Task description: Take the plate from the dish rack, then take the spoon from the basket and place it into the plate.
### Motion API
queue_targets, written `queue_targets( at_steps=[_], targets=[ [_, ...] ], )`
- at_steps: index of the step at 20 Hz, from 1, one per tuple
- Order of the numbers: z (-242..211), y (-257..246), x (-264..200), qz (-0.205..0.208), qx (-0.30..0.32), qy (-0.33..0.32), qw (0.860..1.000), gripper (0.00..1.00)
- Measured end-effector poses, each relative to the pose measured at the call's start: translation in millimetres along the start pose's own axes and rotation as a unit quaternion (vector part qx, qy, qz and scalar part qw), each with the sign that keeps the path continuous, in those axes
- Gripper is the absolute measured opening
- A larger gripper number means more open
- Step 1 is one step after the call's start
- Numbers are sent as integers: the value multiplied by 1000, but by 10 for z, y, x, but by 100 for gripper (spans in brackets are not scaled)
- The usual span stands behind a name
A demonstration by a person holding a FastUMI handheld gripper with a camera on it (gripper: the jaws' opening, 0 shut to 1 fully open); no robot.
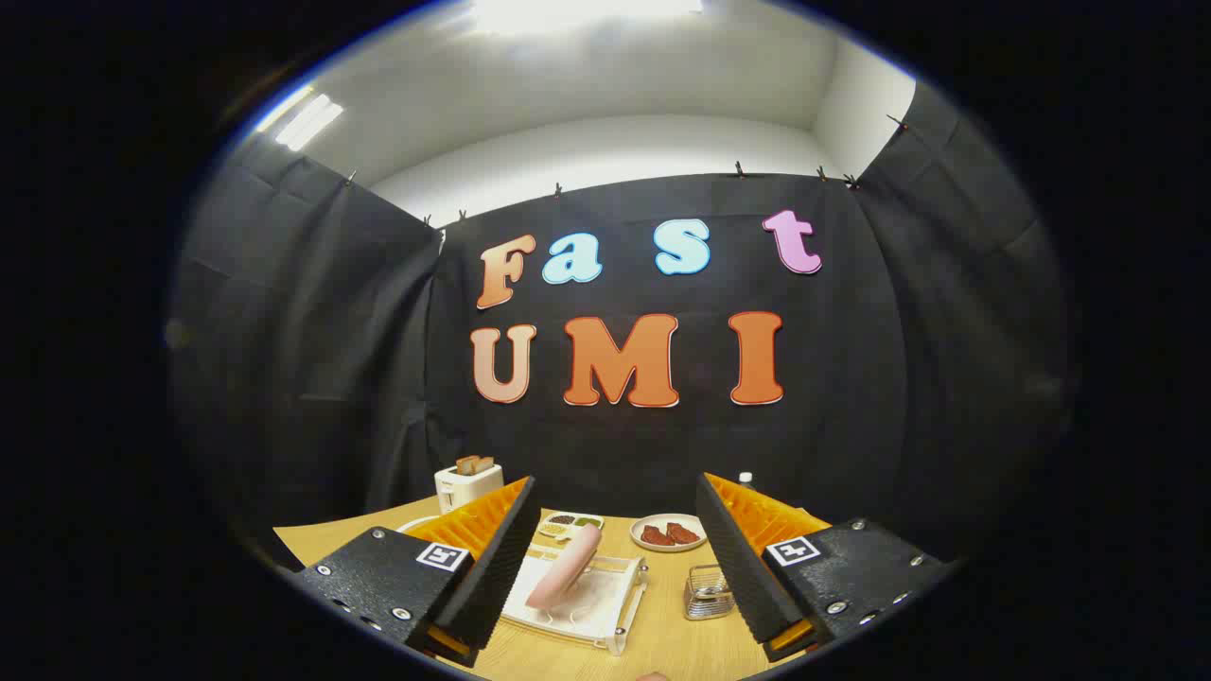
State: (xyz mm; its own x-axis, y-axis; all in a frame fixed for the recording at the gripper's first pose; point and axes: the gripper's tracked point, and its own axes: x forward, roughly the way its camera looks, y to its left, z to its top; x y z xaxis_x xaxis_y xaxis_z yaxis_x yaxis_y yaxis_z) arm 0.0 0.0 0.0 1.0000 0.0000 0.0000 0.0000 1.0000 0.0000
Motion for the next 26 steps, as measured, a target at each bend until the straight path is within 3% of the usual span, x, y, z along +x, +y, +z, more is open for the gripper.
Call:
queue_targets(
  at_steps=[4, 26],
  targets=[
    [-128, -33, 7, -10, 21, 34, 999, 98],
    [-148, 152, 204, 5, 11, 55, 998, 98]
  ],
)
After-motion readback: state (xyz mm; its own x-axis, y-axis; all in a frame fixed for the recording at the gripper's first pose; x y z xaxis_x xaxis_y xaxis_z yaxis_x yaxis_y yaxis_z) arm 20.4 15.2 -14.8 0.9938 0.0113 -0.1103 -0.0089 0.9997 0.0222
